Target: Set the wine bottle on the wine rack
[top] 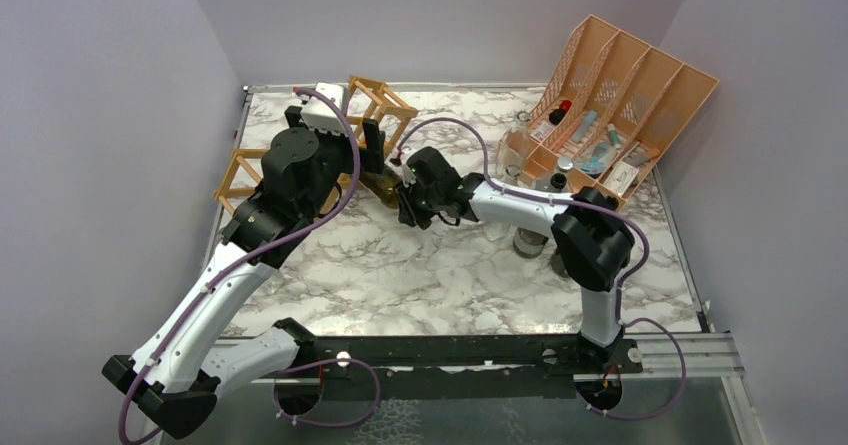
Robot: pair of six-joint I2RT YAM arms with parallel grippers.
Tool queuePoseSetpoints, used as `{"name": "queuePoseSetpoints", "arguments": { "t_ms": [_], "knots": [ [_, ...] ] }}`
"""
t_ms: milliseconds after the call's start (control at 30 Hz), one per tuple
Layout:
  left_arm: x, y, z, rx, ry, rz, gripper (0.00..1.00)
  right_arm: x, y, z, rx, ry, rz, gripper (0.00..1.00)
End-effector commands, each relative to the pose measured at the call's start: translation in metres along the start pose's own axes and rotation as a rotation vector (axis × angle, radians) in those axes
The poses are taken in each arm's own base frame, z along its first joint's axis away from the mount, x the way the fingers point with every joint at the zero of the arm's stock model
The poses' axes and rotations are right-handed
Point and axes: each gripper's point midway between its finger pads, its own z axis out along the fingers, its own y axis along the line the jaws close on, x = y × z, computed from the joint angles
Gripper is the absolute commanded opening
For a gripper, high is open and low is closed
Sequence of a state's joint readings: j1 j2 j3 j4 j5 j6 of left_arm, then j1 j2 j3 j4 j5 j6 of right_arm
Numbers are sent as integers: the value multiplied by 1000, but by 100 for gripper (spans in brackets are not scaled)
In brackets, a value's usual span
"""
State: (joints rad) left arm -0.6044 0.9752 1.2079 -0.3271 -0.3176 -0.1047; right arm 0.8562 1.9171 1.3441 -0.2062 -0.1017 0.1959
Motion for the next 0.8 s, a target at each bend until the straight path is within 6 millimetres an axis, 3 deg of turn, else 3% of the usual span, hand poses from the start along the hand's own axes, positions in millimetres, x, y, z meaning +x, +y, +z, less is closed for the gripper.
{"name": "queuePoseSetpoints", "arguments": {
  "t_ms": [0,400,767],
  "knots": [
    [-11,-9,-7,46,-12,-25,99,-77,14,-1,-26,-213,-76,5],
    [-12,-10,-8,53,-7,-32,99,-94,9,24,8,-209,-77,10],
    [-10,-9,-11,51,0,-37,99,-103,0,39,68,-217,-8,26]
  ]
}}
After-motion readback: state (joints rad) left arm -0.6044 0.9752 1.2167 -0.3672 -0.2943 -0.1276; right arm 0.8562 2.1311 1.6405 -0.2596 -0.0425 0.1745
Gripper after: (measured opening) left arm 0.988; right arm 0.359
